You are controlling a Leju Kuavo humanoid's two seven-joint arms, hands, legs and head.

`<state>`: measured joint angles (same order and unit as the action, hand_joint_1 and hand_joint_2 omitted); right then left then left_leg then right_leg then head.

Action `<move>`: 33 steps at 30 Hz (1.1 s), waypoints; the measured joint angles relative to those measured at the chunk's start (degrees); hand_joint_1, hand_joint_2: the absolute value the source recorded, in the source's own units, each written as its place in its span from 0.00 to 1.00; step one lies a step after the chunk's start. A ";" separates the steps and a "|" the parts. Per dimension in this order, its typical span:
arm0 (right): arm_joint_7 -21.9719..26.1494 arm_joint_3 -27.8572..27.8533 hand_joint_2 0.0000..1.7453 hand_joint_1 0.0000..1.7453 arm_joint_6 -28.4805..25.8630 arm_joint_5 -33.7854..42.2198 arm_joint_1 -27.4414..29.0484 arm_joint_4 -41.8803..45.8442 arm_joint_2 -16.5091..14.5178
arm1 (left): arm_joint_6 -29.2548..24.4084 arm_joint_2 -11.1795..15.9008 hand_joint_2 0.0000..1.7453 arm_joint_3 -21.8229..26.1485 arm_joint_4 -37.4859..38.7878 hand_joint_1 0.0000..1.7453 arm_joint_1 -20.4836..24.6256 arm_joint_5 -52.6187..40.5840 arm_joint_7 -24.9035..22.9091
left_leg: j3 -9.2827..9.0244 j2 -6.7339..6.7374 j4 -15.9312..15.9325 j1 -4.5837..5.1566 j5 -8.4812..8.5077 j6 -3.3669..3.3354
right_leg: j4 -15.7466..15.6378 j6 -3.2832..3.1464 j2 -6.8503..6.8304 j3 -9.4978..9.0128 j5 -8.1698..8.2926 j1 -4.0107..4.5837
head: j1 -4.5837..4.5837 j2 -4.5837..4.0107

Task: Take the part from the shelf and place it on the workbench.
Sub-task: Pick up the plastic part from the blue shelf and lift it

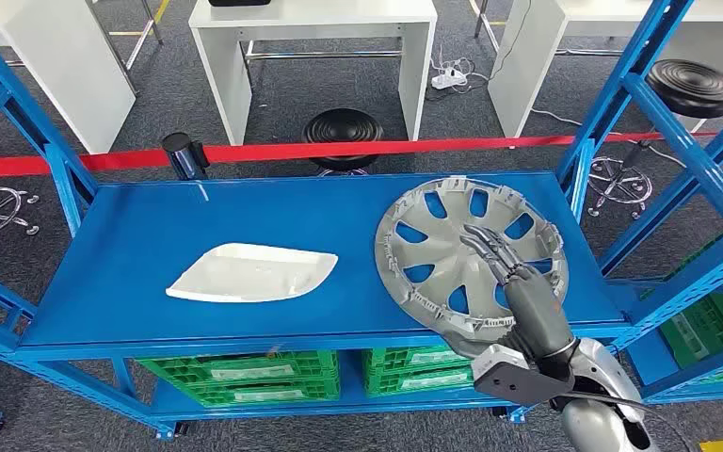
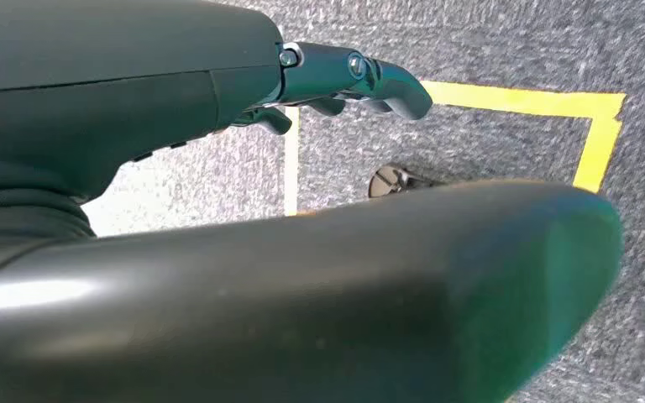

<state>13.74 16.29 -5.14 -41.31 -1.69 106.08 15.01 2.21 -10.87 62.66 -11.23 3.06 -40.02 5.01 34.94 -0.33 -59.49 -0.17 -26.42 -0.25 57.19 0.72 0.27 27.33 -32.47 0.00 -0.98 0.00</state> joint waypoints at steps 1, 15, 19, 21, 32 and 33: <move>-0.33 0.28 1.00 0.00 0.17 -0.44 0.00 -0.09 0.36 | 0.01 -0.10 0.00 0.00 0.01 0.00 0.00 -0.04 0.00 | 0.00 0.00 0.00 0.00 0.00 0.00 | 0.00 0.00 0.00 0.00 0.00 0.00 | 0.00 0.00; -8.57 4.11 1.00 0.00 3.15 -6.94 5.08 -0.83 8.59 | 0.43 -1.08 0.00 0.00 0.21 0.00 -0.07 -0.85 0.27 | -0.05 -0.04 0.04 0.01 -0.01 0.00 | -0.01 0.02 -0.03 -0.02 -0.04 -0.01 | 0.00 0.00; -9.40 4.12 1.00 0.00 3.68 -7.67 7.98 -0.52 10.31 | 0.54 -1.08 0.00 0.00 0.22 0.00 -0.10 -0.92 0.35 | -0.08 -0.03 0.09 0.01 -0.01 0.00 | -0.02 0.03 -0.02 -0.02 -0.05 -0.01 | 0.00 0.00; -9.42 4.12 1.00 0.00 3.74 -7.73 8.74 -0.47 10.81 | 0.55 -1.08 0.00 0.00 0.22 0.00 -0.09 -0.92 0.38 | -0.11 -0.01 0.10 0.01 -0.01 0.00 | -0.02 0.03 -0.01 -0.03 -0.05 -0.01 | 0.00 0.00; -12.53 4.21 1.00 0.00 2.27 -13.18 10.86 -0.38 11.80 | 0.71 -1.09 0.00 0.00 0.22 0.00 -0.08 -1.80 0.42 | -0.18 0.00 0.16 0.01 0.00 0.02 | -0.01 0.02 0.00 -0.08 -0.05 -0.01 | 0.01 0.00; -12.33 4.30 1.00 0.00 1.22 -14.35 10.65 -0.61 11.65 | 0.72 -1.10 0.00 0.00 0.22 0.00 -0.08 -1.88 0.42 | -0.19 0.00 0.18 0.01 0.01 0.03 | -0.01 0.02 0.00 -0.08 -0.05 -0.01 | 0.01 0.00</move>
<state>1.41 20.59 -3.91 -55.66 8.96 105.47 26.66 2.93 -11.98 62.66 -11.02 2.98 -41.90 5.42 34.75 -0.33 -59.32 -0.16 -26.41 -0.23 57.18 0.74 0.27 27.24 -32.52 -0.01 -0.98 0.00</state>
